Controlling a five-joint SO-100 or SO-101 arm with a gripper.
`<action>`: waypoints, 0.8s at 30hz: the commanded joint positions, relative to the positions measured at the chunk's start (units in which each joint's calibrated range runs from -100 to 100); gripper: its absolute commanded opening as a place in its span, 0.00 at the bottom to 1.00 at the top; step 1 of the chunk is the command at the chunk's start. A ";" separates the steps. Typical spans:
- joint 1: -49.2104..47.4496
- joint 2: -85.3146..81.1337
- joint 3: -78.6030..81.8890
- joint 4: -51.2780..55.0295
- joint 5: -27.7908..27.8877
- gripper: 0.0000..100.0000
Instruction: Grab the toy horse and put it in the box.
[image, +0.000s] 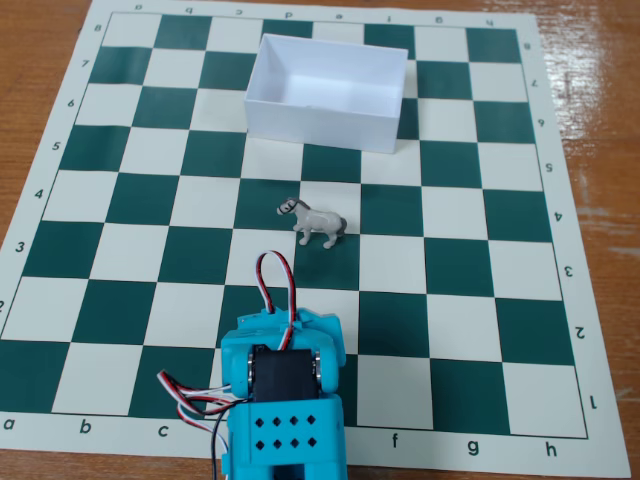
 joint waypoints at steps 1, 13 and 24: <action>-2.53 -0.24 0.36 1.65 -3.44 0.00; -3.32 -0.33 0.36 1.98 -3.93 0.00; -2.46 2.94 -7.28 -8.98 -12.77 0.03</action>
